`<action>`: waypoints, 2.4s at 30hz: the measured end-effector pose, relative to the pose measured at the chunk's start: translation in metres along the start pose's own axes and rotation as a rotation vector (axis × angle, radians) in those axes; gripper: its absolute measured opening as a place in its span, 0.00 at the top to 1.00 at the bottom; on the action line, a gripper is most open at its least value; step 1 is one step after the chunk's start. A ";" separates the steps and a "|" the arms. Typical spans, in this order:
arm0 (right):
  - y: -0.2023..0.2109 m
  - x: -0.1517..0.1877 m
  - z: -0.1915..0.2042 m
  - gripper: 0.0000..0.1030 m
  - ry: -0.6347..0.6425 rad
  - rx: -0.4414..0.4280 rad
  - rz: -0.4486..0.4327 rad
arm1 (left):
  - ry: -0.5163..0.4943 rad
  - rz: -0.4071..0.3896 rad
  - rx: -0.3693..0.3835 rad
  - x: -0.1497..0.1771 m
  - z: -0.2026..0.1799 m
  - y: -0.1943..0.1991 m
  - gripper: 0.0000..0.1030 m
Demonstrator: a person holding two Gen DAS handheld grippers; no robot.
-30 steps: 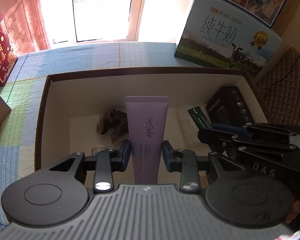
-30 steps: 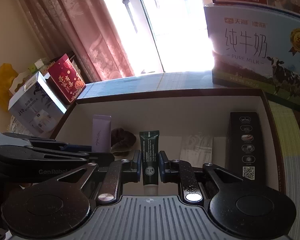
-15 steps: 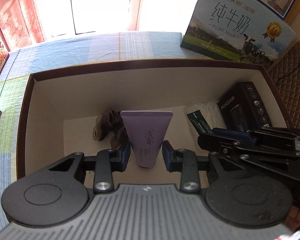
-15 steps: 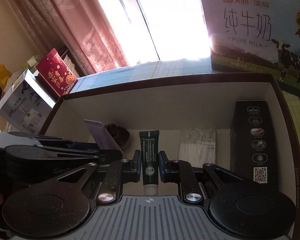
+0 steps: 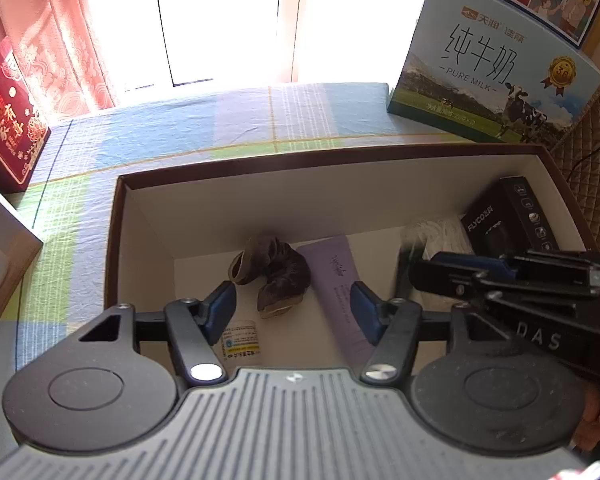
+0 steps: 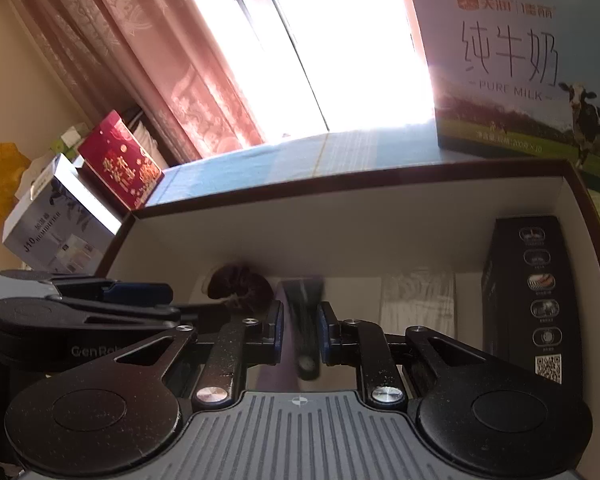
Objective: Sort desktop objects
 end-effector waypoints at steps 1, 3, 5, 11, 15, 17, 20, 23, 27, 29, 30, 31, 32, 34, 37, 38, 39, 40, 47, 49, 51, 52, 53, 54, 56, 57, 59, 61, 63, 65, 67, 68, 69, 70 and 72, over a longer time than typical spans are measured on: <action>0.001 -0.001 0.000 0.82 0.002 0.000 -0.007 | -0.004 -0.003 -0.003 0.000 0.000 0.002 0.40; 0.004 -0.003 0.002 0.68 0.005 -0.003 -0.017 | -0.011 -0.011 -0.013 0.001 0.001 0.006 0.38; 0.010 -0.004 0.003 0.50 0.017 0.002 -0.037 | -0.014 -0.020 -0.021 0.002 0.003 0.012 0.34; 0.037 -0.001 0.007 0.28 0.051 -0.014 -0.071 | -0.003 -0.054 -0.046 0.007 0.006 0.036 0.26; 0.059 0.006 0.012 0.19 0.077 -0.005 -0.096 | 0.007 -0.075 -0.048 0.012 0.006 0.055 0.18; 0.072 0.010 0.014 0.14 0.086 0.000 -0.109 | 0.004 -0.090 -0.048 0.016 0.004 0.065 0.17; 0.091 0.015 0.016 0.09 0.098 0.009 -0.128 | -0.007 -0.114 -0.053 0.023 -0.001 0.082 0.16; 0.110 0.022 0.020 0.04 0.124 0.025 -0.144 | -0.033 -0.136 -0.064 0.030 -0.008 0.098 0.15; 0.135 0.030 0.025 0.02 0.159 0.048 -0.170 | -0.057 -0.173 -0.076 0.040 -0.018 0.120 0.12; 0.145 0.035 0.027 0.02 0.161 0.063 -0.182 | -0.047 -0.187 -0.071 0.043 -0.021 0.131 0.11; 0.150 0.037 0.027 0.02 0.157 0.067 -0.186 | -0.041 -0.192 -0.069 0.045 -0.022 0.136 0.11; 0.154 0.039 0.027 0.02 0.150 0.069 -0.190 | -0.035 -0.196 -0.068 0.047 -0.024 0.140 0.08; 0.159 0.040 0.026 0.02 0.142 0.069 -0.193 | -0.030 -0.203 -0.067 0.048 -0.025 0.145 0.08; 0.169 0.043 0.026 0.02 0.130 0.073 -0.204 | -0.027 -0.215 -0.067 0.051 -0.028 0.155 0.08; 0.183 0.047 0.026 0.02 0.124 0.090 -0.222 | -0.029 -0.236 -0.078 0.056 -0.033 0.169 0.06; 0.188 0.048 0.027 0.02 0.125 0.093 -0.229 | -0.032 -0.245 -0.081 0.058 -0.035 0.174 0.05; 0.193 0.049 0.027 0.02 0.126 0.093 -0.231 | -0.032 -0.254 -0.082 0.060 -0.037 0.179 0.04; 0.197 0.051 0.028 0.02 0.128 0.092 -0.235 | -0.028 -0.259 -0.079 0.063 -0.039 0.183 0.04; 0.227 0.064 0.035 0.02 0.141 0.096 -0.260 | 0.002 -0.270 -0.075 0.083 -0.047 0.210 0.04; 0.236 0.069 0.039 0.02 0.164 0.098 -0.264 | 0.003 -0.274 -0.075 0.089 -0.050 0.218 0.04; 0.243 0.076 0.043 0.02 0.184 0.101 -0.261 | 0.002 -0.280 -0.082 0.096 -0.053 0.227 0.04; 0.246 0.079 0.044 0.02 0.191 0.102 -0.260 | 0.004 -0.284 -0.088 0.099 -0.054 0.231 0.04; 0.250 0.081 0.046 0.02 0.196 0.103 -0.259 | 0.007 -0.286 -0.093 0.102 -0.055 0.235 0.04; 0.253 0.084 0.047 0.02 0.200 0.100 -0.258 | 0.012 -0.286 -0.096 0.106 -0.056 0.239 0.04; 0.259 0.090 0.049 0.02 0.208 0.095 -0.253 | 0.026 -0.281 -0.100 0.113 -0.057 0.246 0.04; 0.262 0.093 0.051 0.02 0.216 0.093 -0.251 | 0.032 -0.280 -0.100 0.116 -0.058 0.249 0.04; 0.269 0.099 0.054 0.02 0.232 0.086 -0.249 | 0.036 -0.283 -0.106 0.123 -0.060 0.256 0.04; 0.274 0.105 0.056 0.02 0.238 0.084 -0.244 | 0.035 -0.284 -0.121 0.128 -0.063 0.263 0.04; 0.279 0.111 0.057 0.02 0.240 0.072 -0.239 | 0.037 -0.288 -0.135 0.132 -0.065 0.269 0.04; 0.283 0.116 0.059 0.02 0.242 0.062 -0.231 | 0.041 -0.289 -0.143 0.137 -0.068 0.275 0.04; 0.288 0.123 0.060 0.02 0.250 0.059 -0.225 | 0.044 -0.294 -0.153 0.142 -0.071 0.281 0.04; 0.291 0.126 0.060 0.02 0.254 0.058 -0.221 | 0.045 -0.294 -0.156 0.145 -0.073 0.284 0.04; 0.293 0.129 0.060 0.02 0.257 0.058 -0.219 | 0.046 -0.292 -0.156 0.148 -0.075 0.286 0.04; 0.297 0.131 0.059 0.02 0.258 0.058 -0.219 | 0.048 -0.289 -0.157 0.151 -0.077 0.288 0.04; 0.303 0.136 0.057 0.02 0.258 0.059 -0.221 | 0.050 -0.285 -0.159 0.158 -0.081 0.292 0.04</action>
Point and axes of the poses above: each gripper's, at about its wrist camera, not at the fingertips, and y roughly against the way its jaws point, z to its left, x to its underside, the point moved 2 cm from there along -y, roughly the way its jaws point, and after that the axes turned 10 degrees about -z, right-handed, at the moved point
